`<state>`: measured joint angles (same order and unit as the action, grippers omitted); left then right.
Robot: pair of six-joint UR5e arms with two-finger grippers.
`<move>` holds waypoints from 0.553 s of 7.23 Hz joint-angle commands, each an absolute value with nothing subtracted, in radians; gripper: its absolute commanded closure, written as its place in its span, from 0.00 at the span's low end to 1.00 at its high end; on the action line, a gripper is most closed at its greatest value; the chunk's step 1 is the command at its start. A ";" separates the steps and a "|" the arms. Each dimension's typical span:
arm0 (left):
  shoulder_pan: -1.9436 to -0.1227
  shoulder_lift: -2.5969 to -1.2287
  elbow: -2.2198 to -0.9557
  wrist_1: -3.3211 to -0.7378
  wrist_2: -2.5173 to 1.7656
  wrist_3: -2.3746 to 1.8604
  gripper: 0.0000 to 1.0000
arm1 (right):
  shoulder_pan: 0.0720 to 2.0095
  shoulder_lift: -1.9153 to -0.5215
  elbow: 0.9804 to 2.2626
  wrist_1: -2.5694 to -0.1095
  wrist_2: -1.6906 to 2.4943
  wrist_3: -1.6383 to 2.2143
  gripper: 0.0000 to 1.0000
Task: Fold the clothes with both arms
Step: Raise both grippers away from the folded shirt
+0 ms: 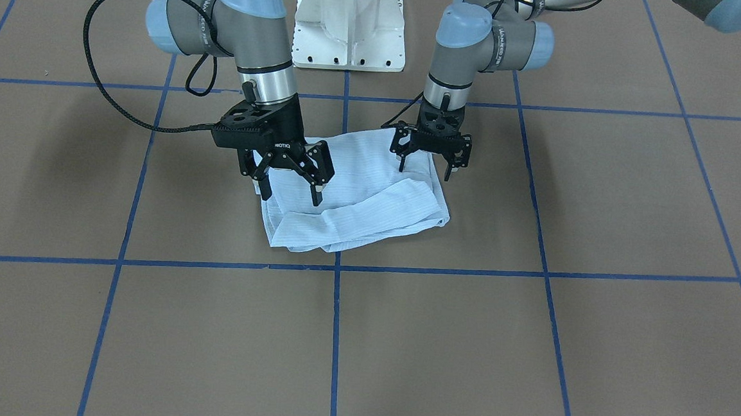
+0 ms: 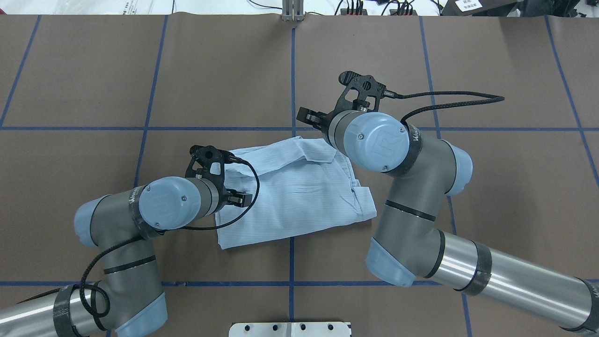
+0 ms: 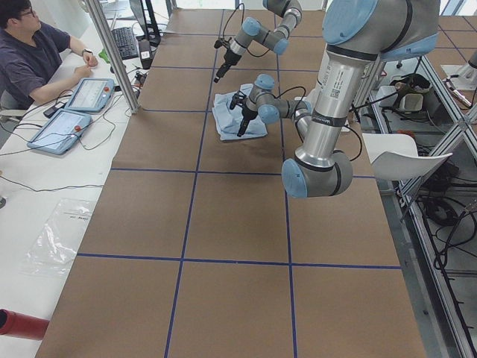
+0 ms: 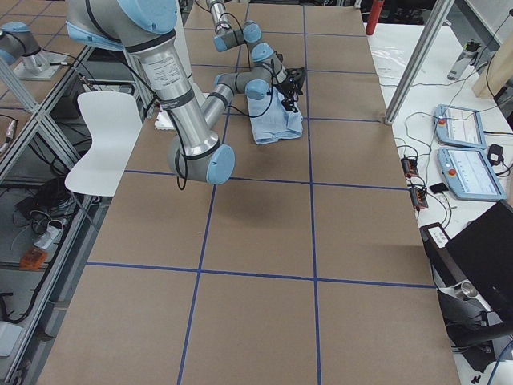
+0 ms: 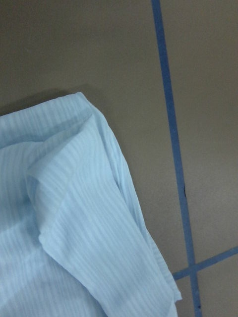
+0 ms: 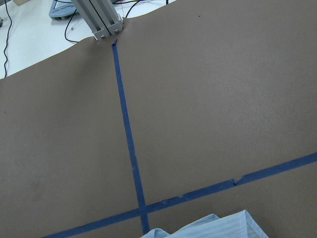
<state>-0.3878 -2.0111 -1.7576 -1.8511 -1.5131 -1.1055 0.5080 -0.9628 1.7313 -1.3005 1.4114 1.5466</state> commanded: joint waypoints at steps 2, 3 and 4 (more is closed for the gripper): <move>-0.504 -2.061 -1.675 -1.855 -1.509 -1.098 0.00 | 0.506 -0.969 1.732 -1.299 1.410 1.546 0.00; -0.562 -2.086 -1.633 -1.861 -1.517 -1.097 0.00 | 0.505 -0.979 1.730 -1.299 1.410 1.546 0.00; -0.587 -2.126 -1.573 -1.862 -1.517 -1.083 0.00 | 0.503 -0.979 1.730 -1.299 1.408 1.546 0.00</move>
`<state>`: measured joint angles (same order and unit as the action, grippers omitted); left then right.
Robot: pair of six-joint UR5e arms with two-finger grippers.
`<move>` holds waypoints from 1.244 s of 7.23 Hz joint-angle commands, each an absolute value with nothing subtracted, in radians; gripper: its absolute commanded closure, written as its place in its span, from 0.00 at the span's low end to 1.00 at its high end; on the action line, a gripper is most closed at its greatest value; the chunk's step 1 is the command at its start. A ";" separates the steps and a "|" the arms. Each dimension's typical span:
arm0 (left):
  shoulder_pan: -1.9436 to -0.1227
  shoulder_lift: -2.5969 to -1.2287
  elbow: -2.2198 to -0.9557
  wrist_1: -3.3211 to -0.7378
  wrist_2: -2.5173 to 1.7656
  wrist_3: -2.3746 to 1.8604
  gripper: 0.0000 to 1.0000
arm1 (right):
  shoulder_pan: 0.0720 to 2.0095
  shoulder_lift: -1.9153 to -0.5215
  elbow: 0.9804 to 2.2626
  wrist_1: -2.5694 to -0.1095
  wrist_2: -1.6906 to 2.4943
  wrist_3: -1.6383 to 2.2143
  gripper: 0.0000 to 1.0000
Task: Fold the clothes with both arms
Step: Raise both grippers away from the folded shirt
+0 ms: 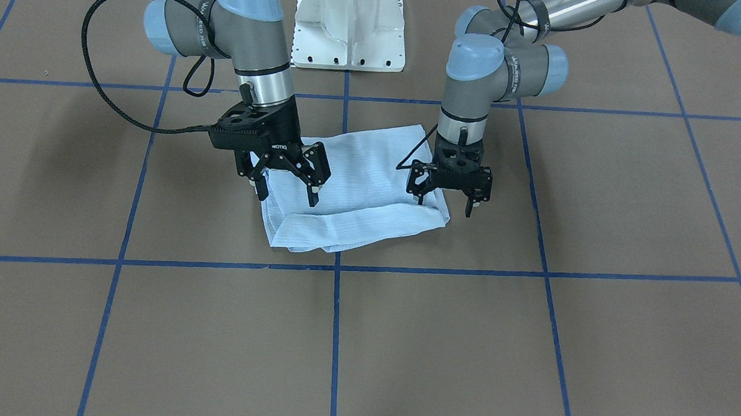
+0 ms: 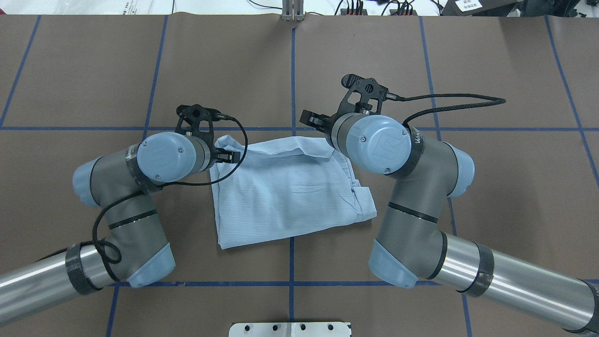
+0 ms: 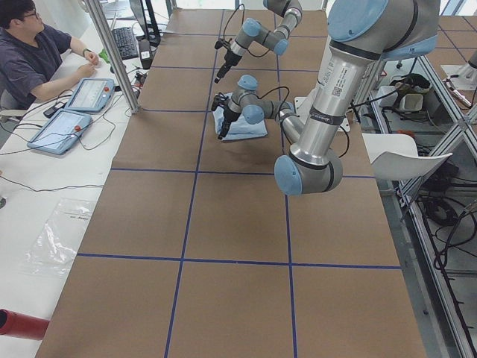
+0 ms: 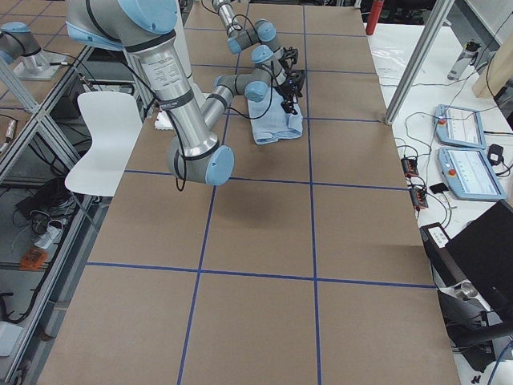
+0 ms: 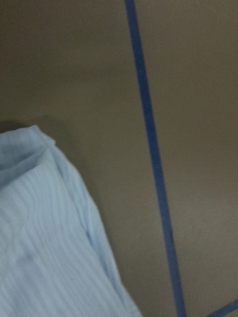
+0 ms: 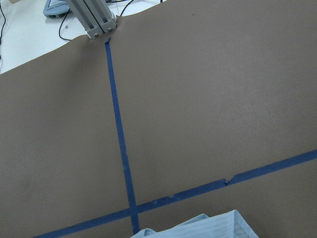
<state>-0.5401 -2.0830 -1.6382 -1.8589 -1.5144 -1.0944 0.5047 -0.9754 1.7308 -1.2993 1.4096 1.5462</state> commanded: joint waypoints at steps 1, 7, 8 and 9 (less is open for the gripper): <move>-0.613 -2.153 -1.509 -1.879 -1.516 -1.072 0.00 | 0.503 -0.980 1.729 -1.299 1.408 1.546 0.00; -0.709 -2.090 -1.625 -1.984 -1.682 -0.891 0.00 | 0.517 -0.980 1.732 -1.311 1.437 1.489 0.00; -0.738 -2.047 -1.703 -1.974 -1.731 -0.841 0.00 | 0.566 -1.006 1.741 -1.316 1.513 1.450 0.00; -0.777 -1.983 -1.780 -1.945 -1.759 -0.756 0.00 | 0.628 -1.056 1.778 -1.356 1.613 1.360 0.00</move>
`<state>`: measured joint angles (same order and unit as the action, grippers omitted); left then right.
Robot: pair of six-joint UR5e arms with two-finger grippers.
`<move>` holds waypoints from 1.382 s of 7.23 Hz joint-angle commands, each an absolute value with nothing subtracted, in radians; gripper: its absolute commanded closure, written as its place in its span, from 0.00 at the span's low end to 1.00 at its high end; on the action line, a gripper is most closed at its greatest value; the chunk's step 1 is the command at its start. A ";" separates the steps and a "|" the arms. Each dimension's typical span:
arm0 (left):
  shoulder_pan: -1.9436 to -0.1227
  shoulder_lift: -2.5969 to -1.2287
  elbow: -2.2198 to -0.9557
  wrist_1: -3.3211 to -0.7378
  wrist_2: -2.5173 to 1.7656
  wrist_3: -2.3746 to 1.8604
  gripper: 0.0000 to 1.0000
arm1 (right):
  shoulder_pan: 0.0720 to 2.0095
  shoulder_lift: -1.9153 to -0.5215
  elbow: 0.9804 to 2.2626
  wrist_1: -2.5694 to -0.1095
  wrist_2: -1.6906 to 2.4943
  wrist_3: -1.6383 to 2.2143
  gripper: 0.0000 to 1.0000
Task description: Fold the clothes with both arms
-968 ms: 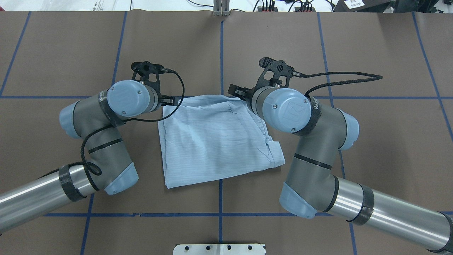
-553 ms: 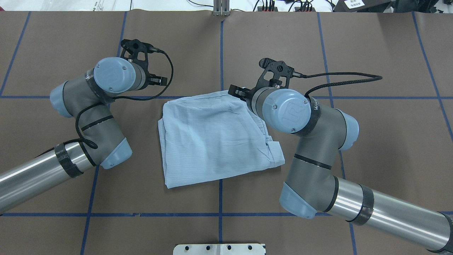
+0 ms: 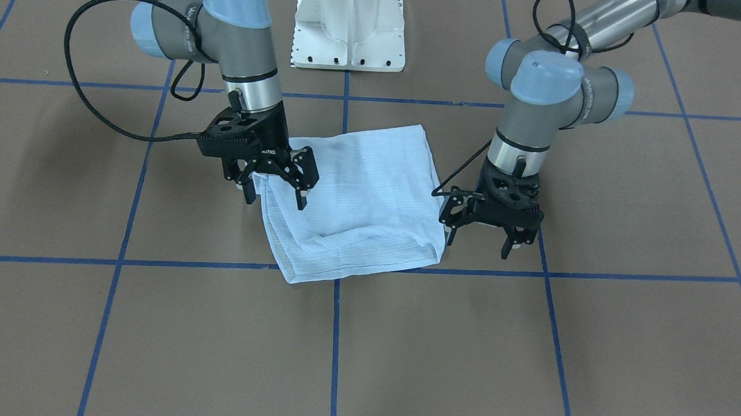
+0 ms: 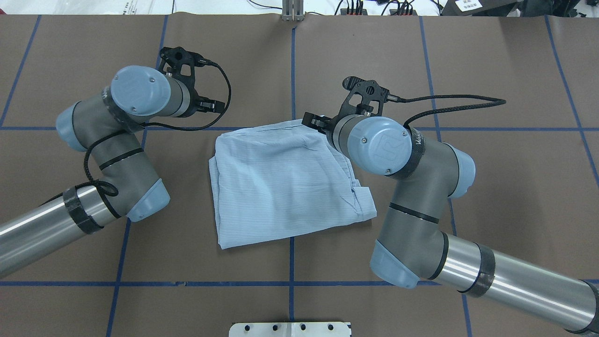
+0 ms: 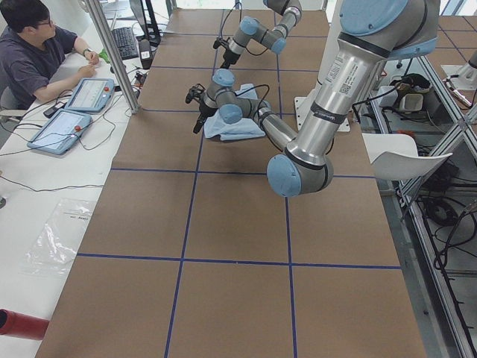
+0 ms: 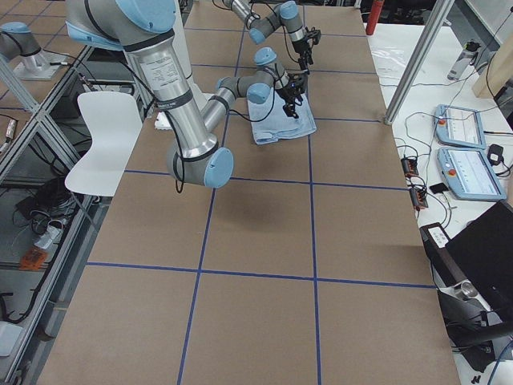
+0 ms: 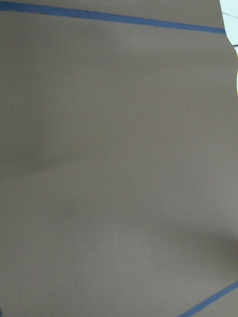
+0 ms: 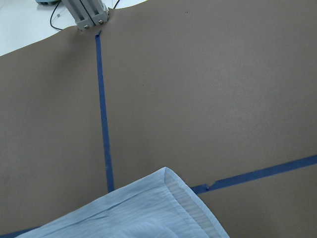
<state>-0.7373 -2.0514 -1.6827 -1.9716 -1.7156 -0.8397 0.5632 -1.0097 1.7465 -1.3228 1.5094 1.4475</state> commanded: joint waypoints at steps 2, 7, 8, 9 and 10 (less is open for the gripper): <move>-0.918 -1.835 -1.899 -1.913 -1.895 -0.515 0.00 | 0.789 -1.150 1.889 -1.542 1.765 1.068 0.00; -1.353 -1.481 -1.908 -1.925 -2.232 -0.005 0.00 | 1.372 -1.561 1.867 -1.548 2.237 0.100 0.00; -1.351 -1.429 -1.882 -1.918 -2.226 -0.012 0.00 | 1.437 -1.679 1.884 -1.543 2.253 0.015 0.00; -1.385 -1.428 -1.750 -1.943 -2.211 -0.012 0.00 | 1.439 -1.775 1.879 -1.525 2.249 0.014 0.00; -1.447 -1.481 -1.702 -1.942 -2.215 -0.014 0.00 | 1.484 -1.781 1.838 -1.523 2.253 0.012 0.00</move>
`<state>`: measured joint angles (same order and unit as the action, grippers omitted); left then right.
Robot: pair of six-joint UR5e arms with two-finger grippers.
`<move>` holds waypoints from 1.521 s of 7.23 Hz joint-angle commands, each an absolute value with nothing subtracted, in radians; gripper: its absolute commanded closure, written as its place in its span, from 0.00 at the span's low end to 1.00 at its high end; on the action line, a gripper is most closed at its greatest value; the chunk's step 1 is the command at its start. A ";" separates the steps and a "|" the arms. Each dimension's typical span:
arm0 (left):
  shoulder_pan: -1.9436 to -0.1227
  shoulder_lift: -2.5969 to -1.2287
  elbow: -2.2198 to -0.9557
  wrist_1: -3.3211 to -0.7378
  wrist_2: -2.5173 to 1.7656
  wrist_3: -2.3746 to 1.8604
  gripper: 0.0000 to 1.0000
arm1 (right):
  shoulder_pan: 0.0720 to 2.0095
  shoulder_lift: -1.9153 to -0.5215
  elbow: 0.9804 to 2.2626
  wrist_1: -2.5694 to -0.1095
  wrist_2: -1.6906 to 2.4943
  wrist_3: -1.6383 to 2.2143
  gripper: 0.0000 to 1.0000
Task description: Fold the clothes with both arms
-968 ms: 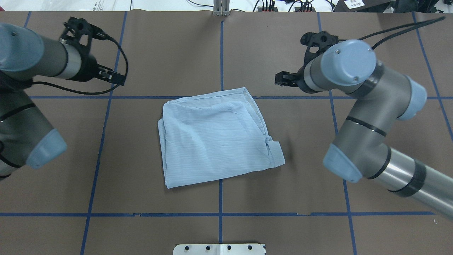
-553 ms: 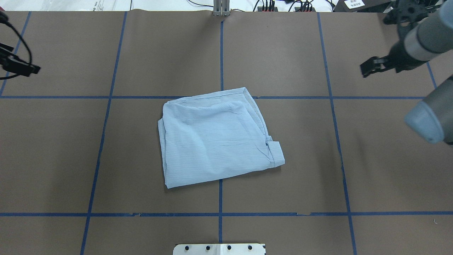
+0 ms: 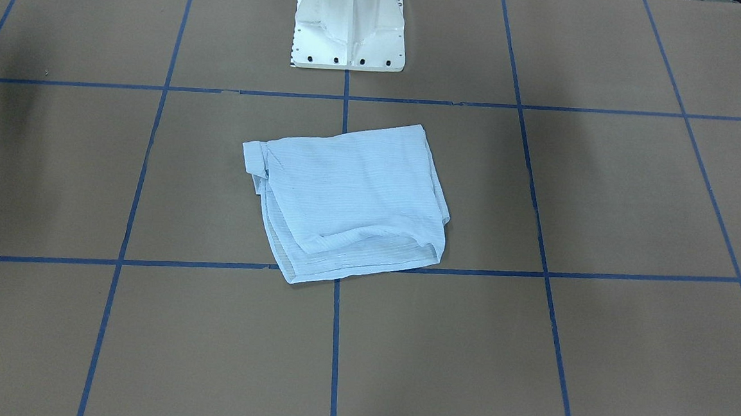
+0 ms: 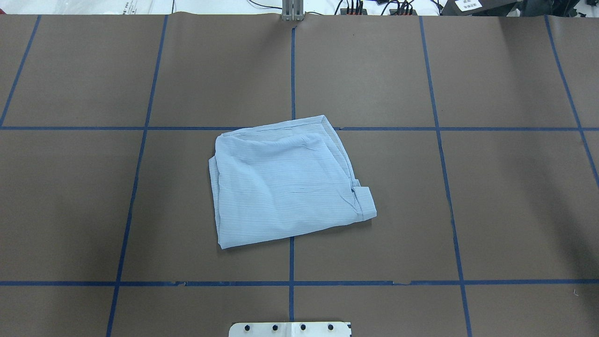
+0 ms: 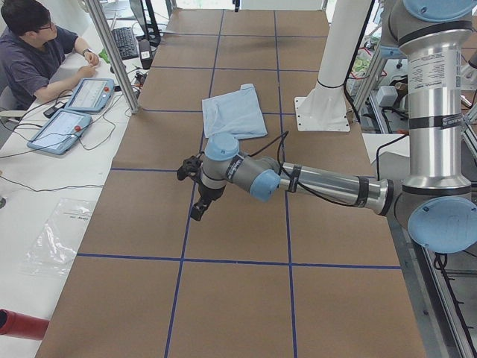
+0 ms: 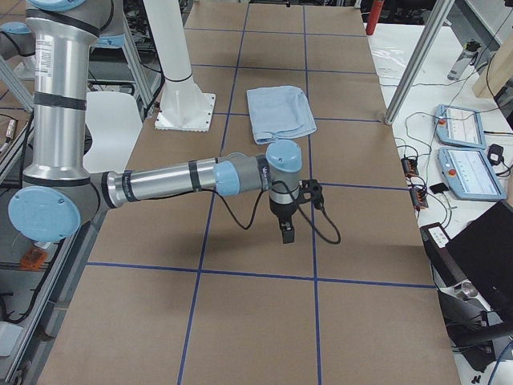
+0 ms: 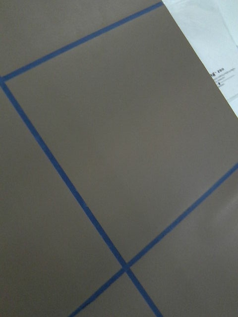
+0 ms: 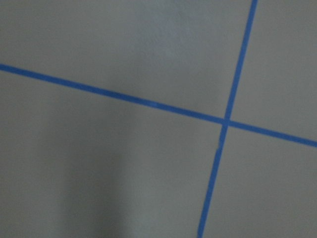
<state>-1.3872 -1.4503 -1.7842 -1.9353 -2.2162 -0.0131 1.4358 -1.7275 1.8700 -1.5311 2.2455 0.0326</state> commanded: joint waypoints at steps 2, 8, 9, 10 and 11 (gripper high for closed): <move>-1.465 -1.482 -1.681 -1.861 -2.267 -0.003 0.00 | 1.534 -1.799 1.838 -1.525 2.260 0.011 0.00; -1.575 -1.477 -1.732 -1.490 -2.293 0.186 0.00 | 1.536 -1.809 1.835 -1.525 2.255 0.017 0.00; -1.574 -1.498 -1.733 -1.489 -2.293 0.181 0.00 | 1.536 -1.809 1.835 -1.525 2.255 0.017 0.00; -1.574 -1.502 -1.739 -1.503 -2.296 0.178 0.00 | 1.536 -1.809 1.835 -1.525 2.253 0.017 0.00; -1.572 -1.506 -1.750 -1.506 -2.295 0.175 0.00 | 1.536 -1.809 1.835 -1.523 2.253 0.018 0.00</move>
